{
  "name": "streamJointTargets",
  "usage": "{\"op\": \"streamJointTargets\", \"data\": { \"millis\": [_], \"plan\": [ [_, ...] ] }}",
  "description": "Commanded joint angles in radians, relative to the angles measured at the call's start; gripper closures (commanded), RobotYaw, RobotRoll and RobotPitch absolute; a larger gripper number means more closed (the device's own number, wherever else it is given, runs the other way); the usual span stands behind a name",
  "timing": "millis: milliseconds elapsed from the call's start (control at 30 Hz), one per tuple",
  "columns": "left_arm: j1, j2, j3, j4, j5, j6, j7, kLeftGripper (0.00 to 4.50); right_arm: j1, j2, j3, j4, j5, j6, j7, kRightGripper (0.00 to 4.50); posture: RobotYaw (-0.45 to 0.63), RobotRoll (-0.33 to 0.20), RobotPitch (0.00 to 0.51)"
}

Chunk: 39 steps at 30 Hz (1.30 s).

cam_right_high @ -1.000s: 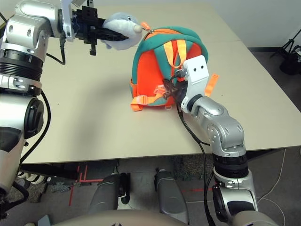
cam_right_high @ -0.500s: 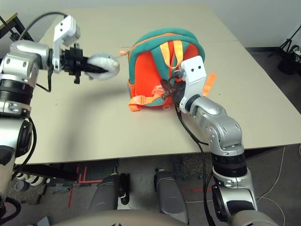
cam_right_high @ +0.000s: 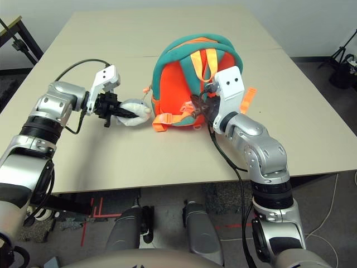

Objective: Put the pencil case into the backpack and zip it.

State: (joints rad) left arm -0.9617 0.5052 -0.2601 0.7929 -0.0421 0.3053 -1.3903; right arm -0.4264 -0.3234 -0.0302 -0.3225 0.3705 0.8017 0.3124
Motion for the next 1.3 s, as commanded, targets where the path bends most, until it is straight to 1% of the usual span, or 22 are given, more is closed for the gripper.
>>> {"op": "streamJointTargets", "data": {
  "millis": [33, 167, 300, 367, 400, 433, 467, 500, 600, 633, 667, 733, 833, 867, 1033, 1133, 1233, 1300],
  "plan": [
    [0.037, -0.02, -0.026, 0.06, 0.038, -0.019, 0.017, 4.11, 0.006, -0.004, 0.012, 0.015, -0.01, 0.024, -0.004, 4.3, -0.18, 0.0, 0.108],
    [0.037, -0.033, -0.006, 0.09, 0.035, -0.044, 0.047, 4.11, 0.005, -0.004, 0.013, 0.014, -0.01, 0.023, -0.005, 4.3, -0.18, 0.0, 0.108],
    [0.006, -0.028, 0.038, 0.048, -0.009, 0.014, 0.042, 4.14, -0.002, -0.008, 0.012, 0.015, -0.006, 0.029, 0.001, 4.3, -0.18, 0.0, 0.108],
    [-0.005, -0.019, 0.061, 0.012, -0.03, 0.055, 0.032, 3.38, -0.005, -0.012, 0.011, 0.013, -0.002, 0.033, 0.007, 4.3, -0.18, 0.0, 0.108],
    [-0.009, -0.014, 0.07, -0.01, -0.041, 0.076, 0.025, 3.11, -0.006, -0.013, 0.011, 0.012, 0.0, 0.036, 0.009, 4.3, -0.18, 0.0, 0.108],
    [-0.013, -0.003, 0.08, -0.045, -0.057, 0.11, 0.012, 2.62, -0.009, -0.014, 0.007, 0.01, 0.006, 0.042, 0.011, 4.3, -0.18, 0.0, 0.108],
    [-0.014, 0.005, 0.086, -0.073, -0.068, 0.136, 0.003, 2.29, -0.011, -0.014, 0.004, 0.008, 0.011, 0.047, 0.013, 4.3, -0.18, 0.0, 0.108],
    [-0.015, 0.021, 0.103, -0.125, -0.092, 0.183, -0.005, 1.82, -0.016, -0.019, -0.001, 0.002, 0.023, 0.064, 0.02, 3.95, -0.18, 0.0, 0.108],
    [-0.003, 0.057, 0.128, -0.236, -0.133, 0.274, -0.016, 0.66, -0.03, -0.029, -0.019, -0.013, 0.055, 0.109, 0.035, 2.9, -0.17, 0.0, 0.11],
    [0.003, 0.07, 0.132, -0.264, -0.141, 0.292, -0.016, 0.23, -0.035, -0.033, -0.028, -0.018, 0.071, 0.128, 0.043, 2.45, -0.17, 0.0, 0.11],
    [0.008, 0.083, 0.138, -0.291, -0.151, 0.309, -0.013, 0.0, -0.041, -0.04, -0.038, -0.025, 0.089, 0.149, 0.051, 2.07, -0.17, 0.0, 0.111],
    [0.018, 0.107, 0.149, -0.339, -0.169, 0.341, -0.007, 0.0, -0.053, -0.057, -0.064, -0.036, 0.127, 0.193, 0.07, 1.36, -0.17, 0.0, 0.112],
    [0.035, 0.132, 0.154, -0.401, -0.195, 0.386, 0.001, 0.0, -0.066, -0.093, -0.096, -0.051, 0.178, 0.246, 0.097, 0.15, -0.17, 0.0, 0.116],
    [0.043, 0.139, 0.154, -0.42, -0.201, 0.396, 0.005, 0.0, -0.07, -0.117, -0.115, -0.057, 0.203, 0.274, 0.115, 0.03, -0.17, 0.0, 0.117],
    [0.072, 0.163, 0.158, -0.473, -0.225, 0.431, 0.026, 0.0, -0.071, -0.226, -0.198, -0.077, 0.303, 0.37, 0.174, 0.03, -0.18, 0.0, 0.12],
    [0.083, 0.17, 0.164, -0.483, -0.235, 0.44, 0.039, 0.0, -0.069, -0.274, -0.234, -0.077, 0.338, 0.398, 0.192, 0.03, -0.19, 0.0, 0.12],
    [0.1, 0.179, 0.181, -0.488, -0.248, 0.447, 0.06, 0.0, -0.044, -0.334, -0.283, -0.057, 0.339, 0.391, 0.203, 0.03, -0.19, 0.0, 0.12],
    [0.115, 0.187, 0.203, -0.488, -0.259, 0.447, 0.082, 0.0, -0.022, -0.356, -0.31, -0.036, 0.327, 0.369, 0.198, 0.03, -0.2, 0.0, 0.12]
  ]
}}
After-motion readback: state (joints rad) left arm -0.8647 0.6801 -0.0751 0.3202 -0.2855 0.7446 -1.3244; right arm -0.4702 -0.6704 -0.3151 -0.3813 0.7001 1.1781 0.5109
